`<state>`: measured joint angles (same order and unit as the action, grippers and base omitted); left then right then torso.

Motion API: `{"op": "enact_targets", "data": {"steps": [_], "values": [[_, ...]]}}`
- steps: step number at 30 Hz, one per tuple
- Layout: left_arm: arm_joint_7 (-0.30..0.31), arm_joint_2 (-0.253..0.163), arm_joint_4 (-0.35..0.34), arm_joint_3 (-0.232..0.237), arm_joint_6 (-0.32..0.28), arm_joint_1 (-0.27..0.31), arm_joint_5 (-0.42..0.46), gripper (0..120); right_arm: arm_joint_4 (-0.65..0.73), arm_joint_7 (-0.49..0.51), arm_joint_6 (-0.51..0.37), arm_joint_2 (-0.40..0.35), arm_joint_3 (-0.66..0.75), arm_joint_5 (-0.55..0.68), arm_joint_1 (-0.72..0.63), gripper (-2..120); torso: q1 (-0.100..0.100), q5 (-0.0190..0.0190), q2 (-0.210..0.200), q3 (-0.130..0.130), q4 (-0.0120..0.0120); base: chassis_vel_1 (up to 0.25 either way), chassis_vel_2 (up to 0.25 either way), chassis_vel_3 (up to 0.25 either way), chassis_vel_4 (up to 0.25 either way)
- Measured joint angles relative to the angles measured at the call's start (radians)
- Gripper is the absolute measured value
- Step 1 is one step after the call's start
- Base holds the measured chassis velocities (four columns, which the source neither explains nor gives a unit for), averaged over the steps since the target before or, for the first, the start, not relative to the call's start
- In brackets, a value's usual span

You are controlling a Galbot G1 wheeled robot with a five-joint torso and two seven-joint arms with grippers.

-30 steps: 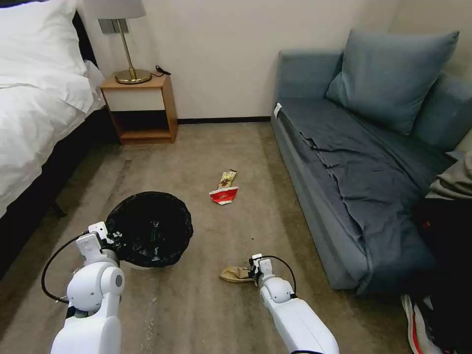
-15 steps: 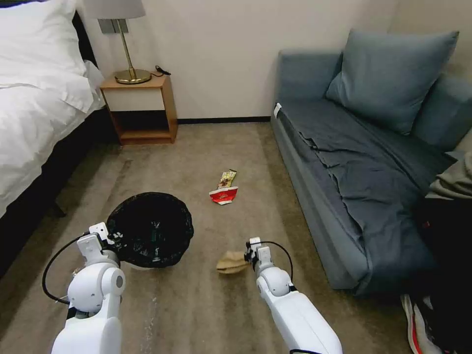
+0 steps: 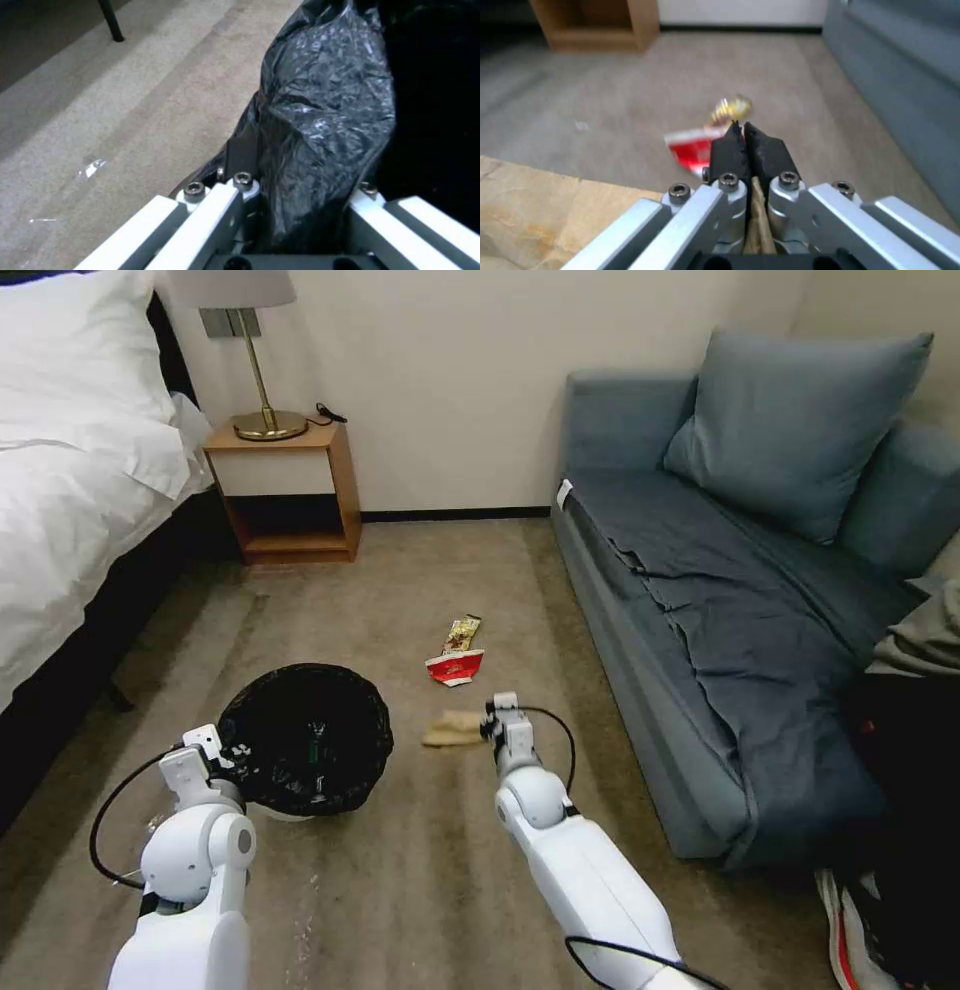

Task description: Pick up the trash bin, then pick up the garbage on the floor and place it into the trash bin.

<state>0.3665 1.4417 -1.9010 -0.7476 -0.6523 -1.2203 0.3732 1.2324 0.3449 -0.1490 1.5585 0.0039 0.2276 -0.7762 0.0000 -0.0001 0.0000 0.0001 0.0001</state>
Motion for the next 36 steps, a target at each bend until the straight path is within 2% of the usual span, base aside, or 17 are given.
{"op": "enact_targets", "data": {"steps": [6, 9, 18, 24, 28, 36], "values": [[-0.001, 0.006, 0.014, 0.005, 0.002, 0.010, -0.003, 2, 0.047, 0.036, 0.002, 0.004, -0.041, 0.019, 0.040, 0, 0.000, 0.0000, 0.000, 0.000, -0.0001, 0.000, 0.000, 0.000, 0.000], [-0.004, 0.008, 0.033, 0.006, 0.006, 0.017, -0.005, 2, 0.116, 0.099, -0.019, 0.005, -0.118, 0.073, 0.096, 0, 0.000, 0.0000, 0.000, 0.000, 0.0000, 0.000, 0.000, 0.000, 0.000], [-0.005, 0.011, 0.053, 0.008, 0.009, 0.030, -0.010, 2, 0.169, 0.167, -0.051, 0.003, -0.256, 0.136, 0.165, 0, 0.000, 0.0001, 0.000, 0.000, 0.0000, 0.000, 0.000, 0.000, 0.000], [-0.006, 0.022, 0.070, 0.022, 0.010, 0.046, -0.025, 2, 0.135, 0.194, -0.042, 0.025, -0.366, 0.120, 0.174, 0, 0.000, 0.0000, 0.000, 0.000, -0.0001, 0.000, 0.000, 0.000, 0.000], [-0.006, 0.030, 0.074, 0.029, 0.010, 0.050, -0.031, 2, 0.097, 0.200, -0.019, 0.049, -0.413, 0.094, 0.173, 0, 0.000, 0.0000, 0.000, 0.000, 0.0000, 0.000, 0.000, 0.000, 0.000], [-0.006, 0.037, 0.086, 0.030, 0.014, 0.051, -0.034, 2, 0.058, 0.194, 0.007, 0.049, -0.468, 0.076, 0.176, 0, 0.000, 0.0000, 0.000, 0.000, 0.0001, 0.000, 0.000, 0.000, 0.000]]}}
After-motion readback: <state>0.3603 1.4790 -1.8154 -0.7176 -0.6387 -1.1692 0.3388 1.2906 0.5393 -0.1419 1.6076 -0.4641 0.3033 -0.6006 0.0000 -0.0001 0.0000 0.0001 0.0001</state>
